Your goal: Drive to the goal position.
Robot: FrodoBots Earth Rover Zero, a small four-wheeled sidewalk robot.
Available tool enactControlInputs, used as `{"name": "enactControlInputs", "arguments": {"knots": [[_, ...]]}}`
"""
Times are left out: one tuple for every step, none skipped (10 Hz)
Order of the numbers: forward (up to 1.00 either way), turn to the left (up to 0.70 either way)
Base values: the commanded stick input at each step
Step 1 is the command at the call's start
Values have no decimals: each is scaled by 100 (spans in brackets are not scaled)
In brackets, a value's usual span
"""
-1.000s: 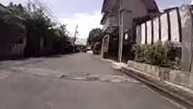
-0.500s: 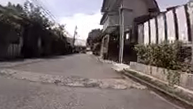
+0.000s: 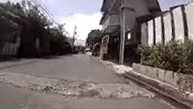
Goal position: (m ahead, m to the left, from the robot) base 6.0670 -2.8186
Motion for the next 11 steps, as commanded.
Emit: {"name": "enactControlInputs", "arguments": {"knots": [[70, 4], [70, 12], [70, 26], [70, 2], [70, 1], [70, 1], [70, 1], [70, 1], [70, 2], [70, 2], [70, 1]]}}
